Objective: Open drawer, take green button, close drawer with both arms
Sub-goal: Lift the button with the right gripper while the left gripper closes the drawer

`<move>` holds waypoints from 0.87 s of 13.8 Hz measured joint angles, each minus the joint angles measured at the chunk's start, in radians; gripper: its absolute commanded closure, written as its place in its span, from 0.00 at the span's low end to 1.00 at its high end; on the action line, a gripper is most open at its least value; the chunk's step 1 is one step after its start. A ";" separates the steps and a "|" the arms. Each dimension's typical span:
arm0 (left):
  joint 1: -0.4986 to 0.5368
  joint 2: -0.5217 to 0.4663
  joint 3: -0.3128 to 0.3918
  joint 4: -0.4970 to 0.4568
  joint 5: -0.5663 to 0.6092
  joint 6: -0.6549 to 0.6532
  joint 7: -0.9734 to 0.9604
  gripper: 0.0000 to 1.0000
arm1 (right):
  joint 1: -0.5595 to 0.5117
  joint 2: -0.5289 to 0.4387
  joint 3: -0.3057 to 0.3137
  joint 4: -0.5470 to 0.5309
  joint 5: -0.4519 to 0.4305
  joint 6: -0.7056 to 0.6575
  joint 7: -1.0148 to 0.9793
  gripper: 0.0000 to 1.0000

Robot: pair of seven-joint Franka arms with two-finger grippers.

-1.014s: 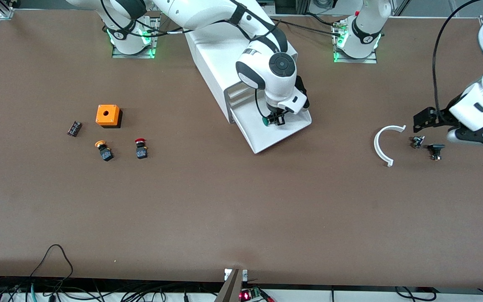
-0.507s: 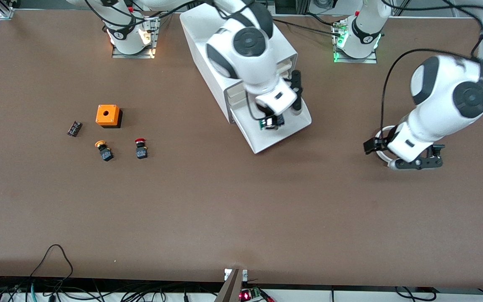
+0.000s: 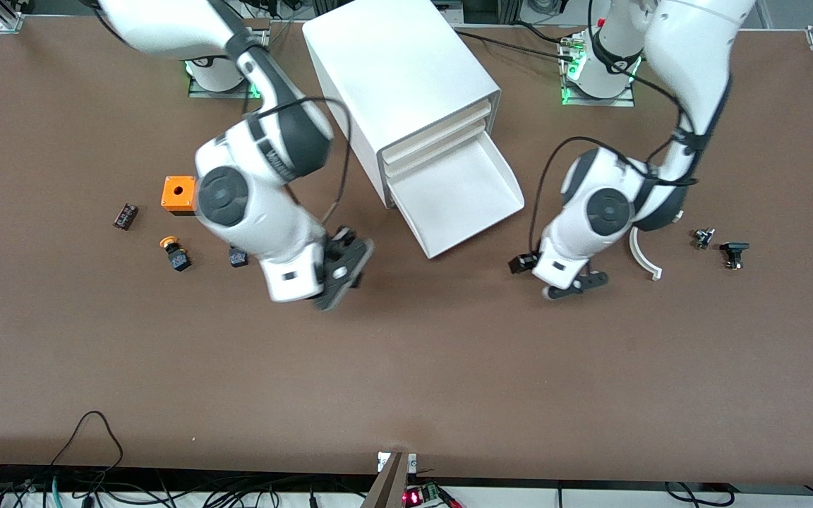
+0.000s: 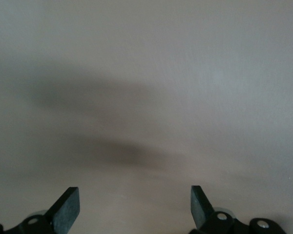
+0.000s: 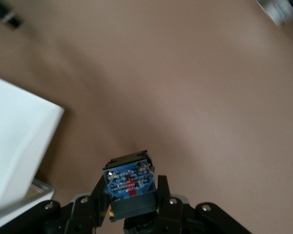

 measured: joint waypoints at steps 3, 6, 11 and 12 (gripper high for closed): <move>-0.055 0.003 -0.003 -0.051 0.000 0.025 -0.063 0.00 | -0.056 -0.086 -0.014 -0.163 -0.011 -0.004 0.177 0.73; -0.066 -0.005 -0.066 -0.096 0.000 0.031 -0.064 0.00 | -0.047 -0.132 -0.015 -0.301 -0.083 -0.006 0.426 0.73; -0.079 -0.035 -0.236 -0.164 0.000 0.031 -0.070 0.00 | -0.042 -0.154 -0.015 -0.519 -0.117 0.146 0.680 0.70; -0.080 -0.039 -0.255 -0.175 0.000 0.031 -0.071 0.00 | -0.043 -0.154 -0.016 -0.575 -0.120 0.223 0.702 0.69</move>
